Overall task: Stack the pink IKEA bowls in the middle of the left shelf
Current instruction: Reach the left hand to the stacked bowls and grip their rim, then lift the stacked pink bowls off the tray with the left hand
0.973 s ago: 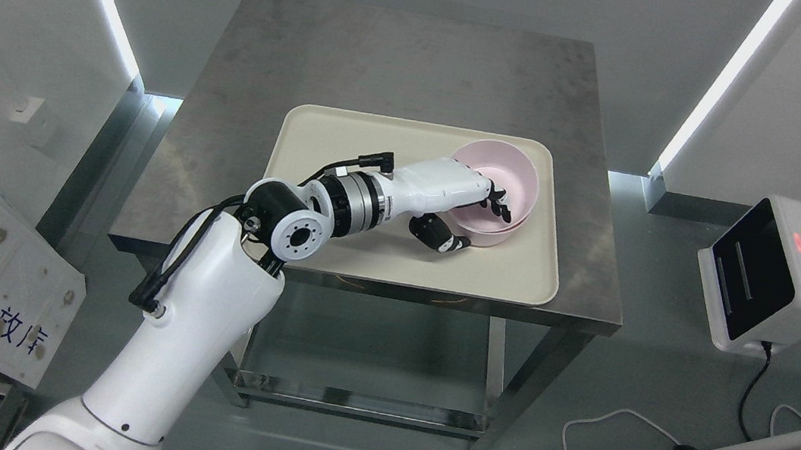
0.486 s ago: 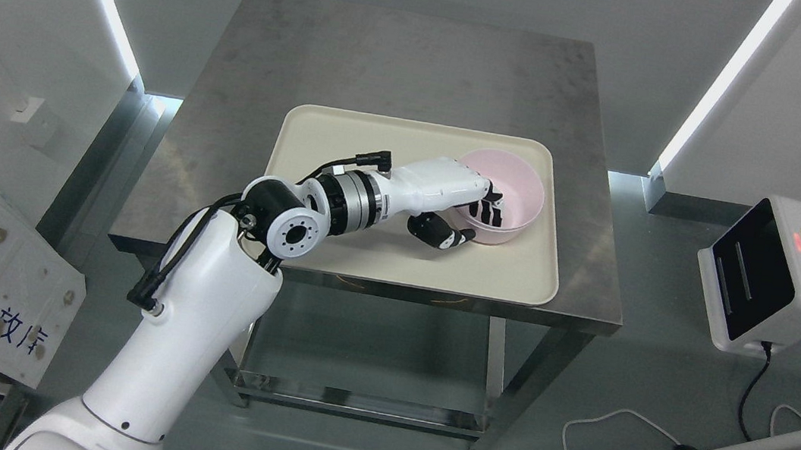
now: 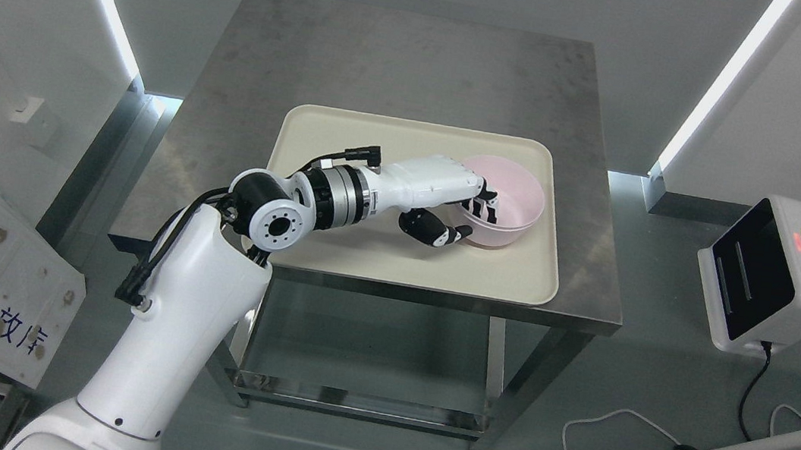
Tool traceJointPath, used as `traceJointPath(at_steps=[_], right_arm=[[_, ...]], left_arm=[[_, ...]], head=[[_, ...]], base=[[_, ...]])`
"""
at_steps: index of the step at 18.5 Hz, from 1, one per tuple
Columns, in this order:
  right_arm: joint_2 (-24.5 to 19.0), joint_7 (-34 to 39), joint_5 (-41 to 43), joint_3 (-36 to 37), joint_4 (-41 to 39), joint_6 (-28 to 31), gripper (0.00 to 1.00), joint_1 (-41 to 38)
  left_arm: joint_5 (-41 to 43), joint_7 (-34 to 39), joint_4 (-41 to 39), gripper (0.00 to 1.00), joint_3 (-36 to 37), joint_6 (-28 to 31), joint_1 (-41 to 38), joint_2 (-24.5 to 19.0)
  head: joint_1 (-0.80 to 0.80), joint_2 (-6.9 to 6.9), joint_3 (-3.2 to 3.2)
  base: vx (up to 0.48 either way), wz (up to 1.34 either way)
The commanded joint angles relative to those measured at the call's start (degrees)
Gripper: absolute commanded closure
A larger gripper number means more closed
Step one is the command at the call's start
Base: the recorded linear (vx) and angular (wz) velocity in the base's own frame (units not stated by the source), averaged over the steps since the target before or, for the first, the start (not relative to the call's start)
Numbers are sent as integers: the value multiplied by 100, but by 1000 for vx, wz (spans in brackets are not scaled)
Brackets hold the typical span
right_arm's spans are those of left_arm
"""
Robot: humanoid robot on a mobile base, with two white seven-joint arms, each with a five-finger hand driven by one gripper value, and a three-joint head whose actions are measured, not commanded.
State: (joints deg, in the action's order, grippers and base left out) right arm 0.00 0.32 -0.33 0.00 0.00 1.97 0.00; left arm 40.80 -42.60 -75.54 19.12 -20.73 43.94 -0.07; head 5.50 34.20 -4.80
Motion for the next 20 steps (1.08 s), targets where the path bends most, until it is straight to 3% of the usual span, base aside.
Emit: traceJointPath(at_steps=[1,10,20], right_arm=[[100,4,33,70,-193,5,0,-167],[100,4,33,70,-193,5,0,-167],[100,4,33,61,-193,-3,0,-167]], left_arm=[[-327,32,-250,99,-549,-54,80,-93],[-494,-47,-760,98,-1919,-747,-16,-93],[-845,-548,-1183,97,-3538,-2013,-938,-93]], head=[[0,0,0],[0,0,0],[0,0,0]], base=[[0,0],[0,0],[0,0]])
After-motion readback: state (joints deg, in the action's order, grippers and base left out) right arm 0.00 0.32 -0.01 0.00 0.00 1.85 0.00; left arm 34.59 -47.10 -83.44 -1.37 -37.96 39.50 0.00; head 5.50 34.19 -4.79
